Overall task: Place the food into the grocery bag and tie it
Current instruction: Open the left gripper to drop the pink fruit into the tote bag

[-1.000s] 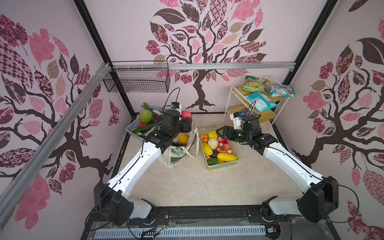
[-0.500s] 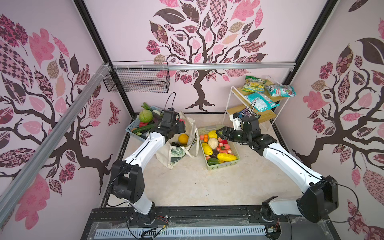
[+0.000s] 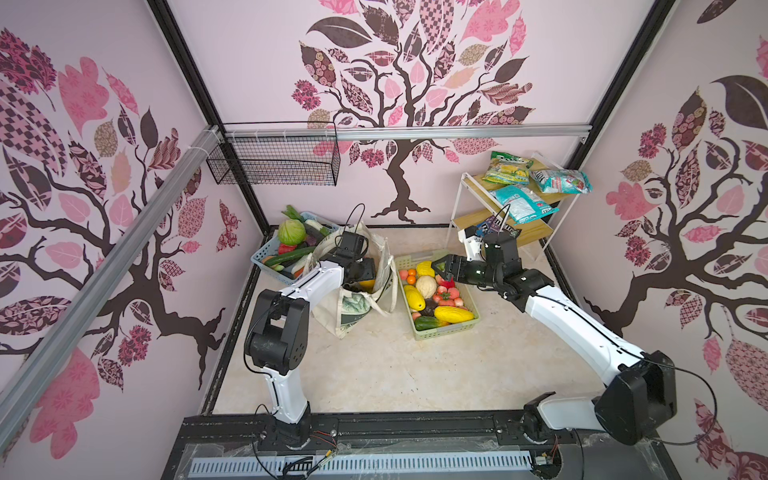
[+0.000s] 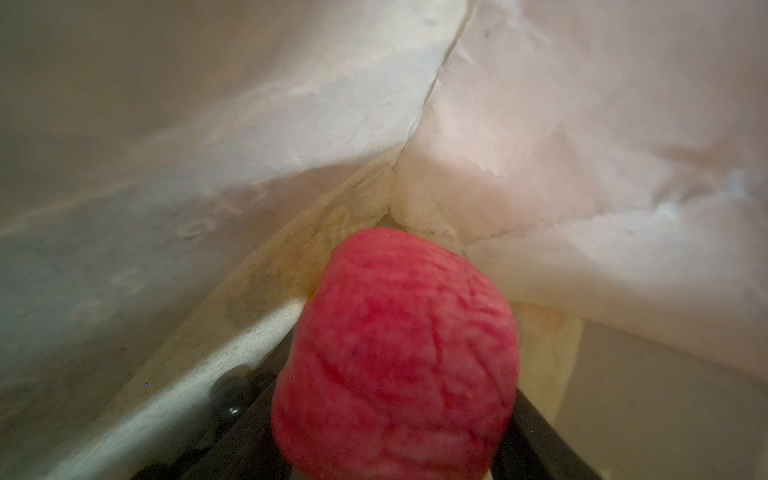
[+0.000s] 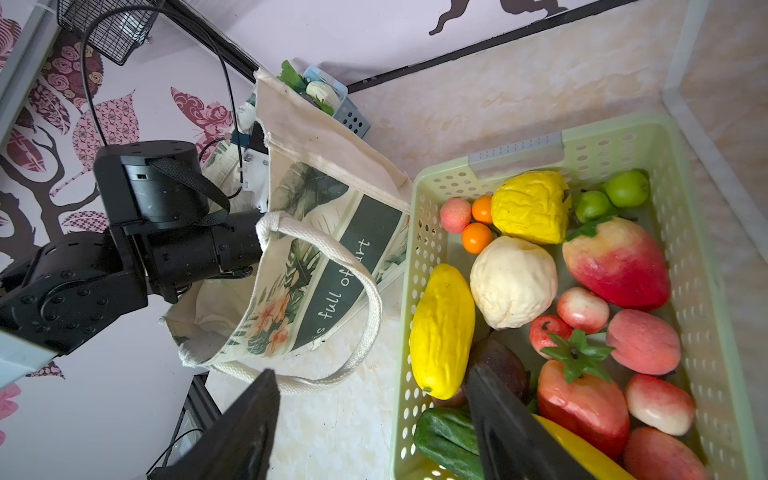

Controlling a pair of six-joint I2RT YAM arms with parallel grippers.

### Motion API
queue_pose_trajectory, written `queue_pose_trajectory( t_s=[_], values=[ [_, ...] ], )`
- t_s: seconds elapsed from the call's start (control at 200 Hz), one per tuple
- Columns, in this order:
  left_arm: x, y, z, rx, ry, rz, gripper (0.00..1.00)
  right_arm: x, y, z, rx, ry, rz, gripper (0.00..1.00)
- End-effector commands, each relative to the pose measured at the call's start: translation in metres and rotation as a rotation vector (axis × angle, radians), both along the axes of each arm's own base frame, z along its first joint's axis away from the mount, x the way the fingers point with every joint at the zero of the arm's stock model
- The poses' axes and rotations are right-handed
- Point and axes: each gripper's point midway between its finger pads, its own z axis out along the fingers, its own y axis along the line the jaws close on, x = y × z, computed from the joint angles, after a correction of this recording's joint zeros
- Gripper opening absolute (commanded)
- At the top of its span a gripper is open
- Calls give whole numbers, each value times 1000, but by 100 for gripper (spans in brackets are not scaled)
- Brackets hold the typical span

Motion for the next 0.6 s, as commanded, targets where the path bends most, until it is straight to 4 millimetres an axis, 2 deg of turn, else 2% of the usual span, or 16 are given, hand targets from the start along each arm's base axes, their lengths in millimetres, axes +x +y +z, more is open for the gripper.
queue_pose_trajectory(
  t_s=[0.0,0.125,0.28,0.42,0.595],
  values=[
    [8,0,-3,5,7,17,71,4,0,-5,-19,-3,3,74],
    [7,6,-2,30,11,41,77,5,1,-7,-17,0,7,74],
    [6,5,16,8,-16,40,80,5,2,-7,-20,-3,10,73],
    [4,-3,45,-51,-55,28,80,9,-2,-13,-49,-5,-10,73],
    [0,-1,83,-99,-106,59,80,17,-7,-24,-98,-1,-41,73]
  ],
)
